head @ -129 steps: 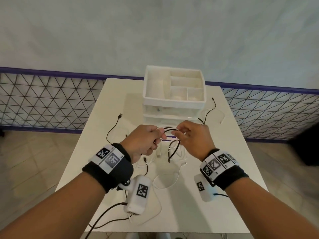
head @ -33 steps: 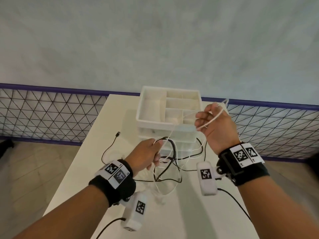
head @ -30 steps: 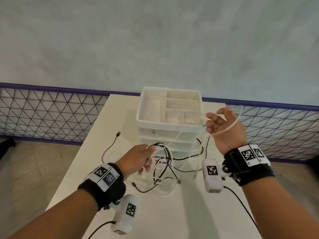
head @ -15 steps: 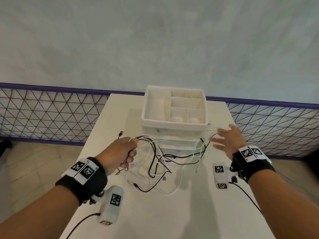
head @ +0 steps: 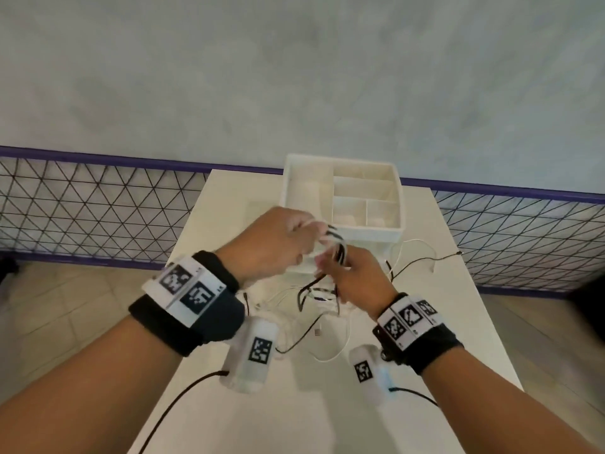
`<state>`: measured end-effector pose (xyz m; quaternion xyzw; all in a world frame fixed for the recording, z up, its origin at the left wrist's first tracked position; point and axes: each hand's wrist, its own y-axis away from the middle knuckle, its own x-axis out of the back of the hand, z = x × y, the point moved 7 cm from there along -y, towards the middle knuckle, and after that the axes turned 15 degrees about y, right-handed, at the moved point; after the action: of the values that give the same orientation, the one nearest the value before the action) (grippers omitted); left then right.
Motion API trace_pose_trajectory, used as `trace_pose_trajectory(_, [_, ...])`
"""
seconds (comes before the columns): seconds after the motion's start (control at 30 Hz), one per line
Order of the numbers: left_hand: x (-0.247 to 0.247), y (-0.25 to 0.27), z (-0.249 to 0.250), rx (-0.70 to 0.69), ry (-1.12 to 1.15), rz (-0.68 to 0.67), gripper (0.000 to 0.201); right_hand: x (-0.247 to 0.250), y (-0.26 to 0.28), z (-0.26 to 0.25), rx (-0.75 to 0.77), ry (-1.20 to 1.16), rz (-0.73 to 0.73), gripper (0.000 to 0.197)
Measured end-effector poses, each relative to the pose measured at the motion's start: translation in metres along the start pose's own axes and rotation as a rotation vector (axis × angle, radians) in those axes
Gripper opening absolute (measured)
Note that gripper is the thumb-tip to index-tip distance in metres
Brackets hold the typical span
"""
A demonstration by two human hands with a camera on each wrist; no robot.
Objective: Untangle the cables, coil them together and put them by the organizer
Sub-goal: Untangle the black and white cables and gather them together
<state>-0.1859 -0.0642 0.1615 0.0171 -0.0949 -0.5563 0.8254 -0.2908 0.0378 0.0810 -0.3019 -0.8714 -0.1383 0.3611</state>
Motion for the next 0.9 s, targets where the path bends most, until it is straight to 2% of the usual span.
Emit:
trace_pose_trajectory(0.07, [0.017, 0.005, 0.013, -0.033, 0.155, 0.036, 0.028, 0.002, -0.007, 0.026, -0.143, 0.009, 0.006, 0.027])
trace_pose_trajectory(0.23, [0.073, 0.016, 0.04, -0.21, 0.538, 0.222, 0.026, -0.004, -0.003, 0.071, -0.275, 0.229, -0.103, 0.031])
trace_pose_trajectory(0.3, [0.09, 0.017, 0.034, -0.231, 0.553, 0.311, 0.027, -0.007, -0.001, 0.092, -0.373, 0.236, -0.128, 0.037])
trace_pose_trajectory(0.37, [0.097, 0.018, 0.013, -0.184, 0.445, 0.387, 0.024, 0.001, -0.003, 0.093, -0.434, 0.152, -0.081, 0.039])
trace_pose_trajectory(0.47, [0.099, 0.018, -0.032, -0.037, 0.22, 0.479, 0.028, 0.055, -0.011, 0.067, -0.434, 0.115, 0.131, 0.04])
trace_pose_trajectory(0.57, [0.102, 0.02, -0.07, 0.072, 0.127, 0.555, 0.028, 0.136, -0.02, 0.041, -0.347, 0.246, 0.473, 0.038])
trace_pose_trajectory(0.67, [0.091, 0.016, -0.083, 0.113, 0.137, 0.519, 0.03, 0.185, -0.019, 0.03, -0.277, 0.322, 0.778, 0.037])
trace_pose_trajectory(0.73, [0.077, 0.01, -0.082, 0.126, 0.176, 0.443, 0.031, 0.191, -0.021, 0.034, -0.239, 0.304, 0.848, 0.03])
trace_pose_trajectory(0.77, [0.069, 0.007, -0.081, 0.132, 0.2, 0.399, 0.03, 0.187, -0.025, 0.044, -0.234, 0.296, 0.814, 0.023])
trace_pose_trajectory(0.8, [0.06, 0.005, -0.081, 0.144, 0.214, 0.349, 0.03, 0.178, -0.028, 0.059, -0.248, 0.302, 0.726, 0.028])
trace_pose_trajectory(0.9, [0.033, 0.004, -0.091, 0.225, 0.222, 0.197, 0.029, 0.129, -0.021, 0.119, -0.423, 0.414, 0.268, 0.085])
